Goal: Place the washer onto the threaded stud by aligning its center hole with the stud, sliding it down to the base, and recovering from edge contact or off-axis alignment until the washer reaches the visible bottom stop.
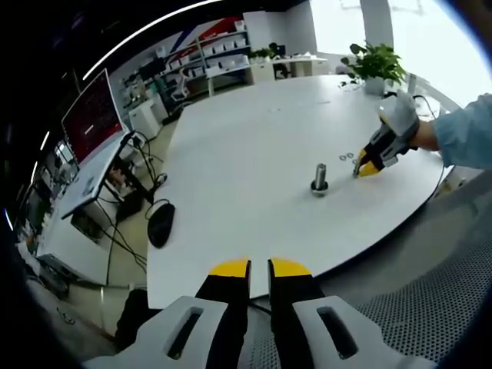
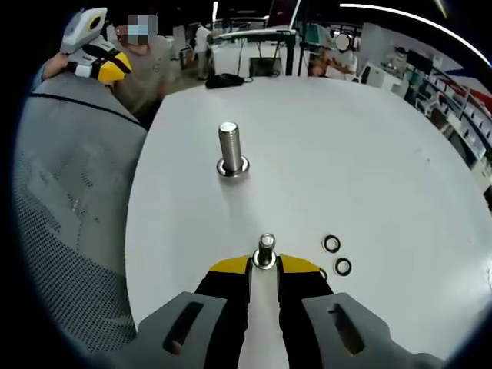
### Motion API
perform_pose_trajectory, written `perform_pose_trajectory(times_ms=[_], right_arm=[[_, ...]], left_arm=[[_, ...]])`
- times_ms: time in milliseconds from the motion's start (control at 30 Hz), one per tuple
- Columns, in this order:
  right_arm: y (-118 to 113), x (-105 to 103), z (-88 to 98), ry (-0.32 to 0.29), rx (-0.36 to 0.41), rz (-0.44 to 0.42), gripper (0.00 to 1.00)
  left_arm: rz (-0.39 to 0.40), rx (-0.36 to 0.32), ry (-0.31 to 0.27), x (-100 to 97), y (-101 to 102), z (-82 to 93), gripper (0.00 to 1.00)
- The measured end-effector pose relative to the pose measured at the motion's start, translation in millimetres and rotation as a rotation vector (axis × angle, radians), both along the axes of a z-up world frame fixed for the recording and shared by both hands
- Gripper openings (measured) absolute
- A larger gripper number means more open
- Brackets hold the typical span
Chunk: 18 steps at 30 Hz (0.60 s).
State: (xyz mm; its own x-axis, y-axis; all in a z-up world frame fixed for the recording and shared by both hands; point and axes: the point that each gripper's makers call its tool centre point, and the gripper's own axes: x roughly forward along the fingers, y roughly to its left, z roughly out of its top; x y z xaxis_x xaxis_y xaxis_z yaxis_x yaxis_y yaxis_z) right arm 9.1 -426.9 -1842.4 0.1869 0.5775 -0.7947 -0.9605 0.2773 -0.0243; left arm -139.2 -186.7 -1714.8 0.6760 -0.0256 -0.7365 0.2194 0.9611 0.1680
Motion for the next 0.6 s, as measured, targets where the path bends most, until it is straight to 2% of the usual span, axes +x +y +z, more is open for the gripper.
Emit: perform_pose_trajectory(times_ms=[167, 200, 267, 367, 600], right_arm=[[3, -4, -0.9, 0.010, 0.023, 0.034, 0.15], [2, -5, -1.7, 0.012, 0.017, 0.036, 0.18], [0, -3, -2.1, 0.003, 0.007, 0.022, 0.23], [-3, -2, -0.6, 0.018, 0.022, 0.003, 0.23], [-16, 0, 10.0, 0.002, 0.047, -0.050, 0.23]], left_arm=[[0.001, 0.001, -0.001, 0.2, 0, 0.1, 0.06], [0.001, 0.001, -0.001, 0.3, 0, 0.1, 0.06], [0.001, 0.000, -0.001, 0.3, 0, 0.1, 0.06], [0.000, 0.000, -0.001, 0.2, 0, 0.1, 0.06], [-0.001, -0.001, -0.004, 0.7, 0, 0.3, 0.06]])
